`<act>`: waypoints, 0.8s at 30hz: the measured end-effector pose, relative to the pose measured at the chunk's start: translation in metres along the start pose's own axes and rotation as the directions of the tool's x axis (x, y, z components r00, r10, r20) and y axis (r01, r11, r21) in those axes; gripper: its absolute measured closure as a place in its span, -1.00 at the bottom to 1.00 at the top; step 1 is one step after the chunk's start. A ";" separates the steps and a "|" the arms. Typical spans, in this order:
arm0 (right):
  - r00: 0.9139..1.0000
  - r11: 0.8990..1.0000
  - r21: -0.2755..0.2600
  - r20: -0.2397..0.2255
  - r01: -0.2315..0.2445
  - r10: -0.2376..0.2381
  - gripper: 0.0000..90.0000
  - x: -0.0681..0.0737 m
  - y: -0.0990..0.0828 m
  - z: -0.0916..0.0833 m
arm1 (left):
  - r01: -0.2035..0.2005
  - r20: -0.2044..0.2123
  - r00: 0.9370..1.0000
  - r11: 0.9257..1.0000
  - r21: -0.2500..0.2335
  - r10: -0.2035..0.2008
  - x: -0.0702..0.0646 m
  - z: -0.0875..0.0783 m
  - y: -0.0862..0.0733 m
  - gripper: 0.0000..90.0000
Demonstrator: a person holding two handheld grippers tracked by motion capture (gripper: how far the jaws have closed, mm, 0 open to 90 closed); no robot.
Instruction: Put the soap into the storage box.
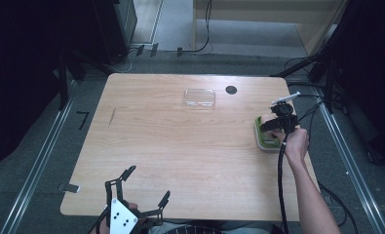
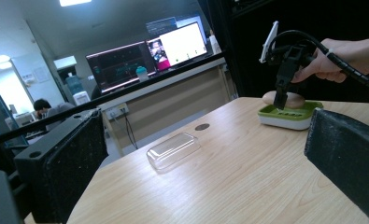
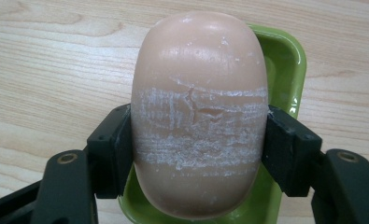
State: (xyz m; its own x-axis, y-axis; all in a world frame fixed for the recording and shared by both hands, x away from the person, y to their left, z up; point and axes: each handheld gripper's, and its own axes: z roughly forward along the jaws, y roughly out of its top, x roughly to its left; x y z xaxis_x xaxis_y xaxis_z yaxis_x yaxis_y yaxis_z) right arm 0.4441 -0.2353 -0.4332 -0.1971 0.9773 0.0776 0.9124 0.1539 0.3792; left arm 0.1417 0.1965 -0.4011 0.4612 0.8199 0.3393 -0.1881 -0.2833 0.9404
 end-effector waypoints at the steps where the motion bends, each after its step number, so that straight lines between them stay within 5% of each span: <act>1: 1.000 1.000 0.000 0.002 -0.003 0.003 -0.26 0.000 0.000 0.001 | 0.000 -0.001 1.000 1.000 0.000 0.000 0.000 0.000 0.000 -1.00; 24: 0.998 0.998 0.026 0.017 -0.056 0.055 -0.26 -0.003 -0.002 0.017 | 0.001 -0.001 1.000 1.000 -0.001 -0.001 0.000 0.000 0.000 -1.00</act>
State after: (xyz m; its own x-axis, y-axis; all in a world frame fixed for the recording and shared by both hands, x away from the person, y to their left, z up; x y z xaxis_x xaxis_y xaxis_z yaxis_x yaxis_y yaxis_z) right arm 0.4496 -0.2361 -0.4502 -0.1402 0.9867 0.0826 0.9309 0.1030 0.3505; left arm 0.1416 0.1968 -0.4010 0.4607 0.8204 0.3387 -0.1884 -0.2825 0.9406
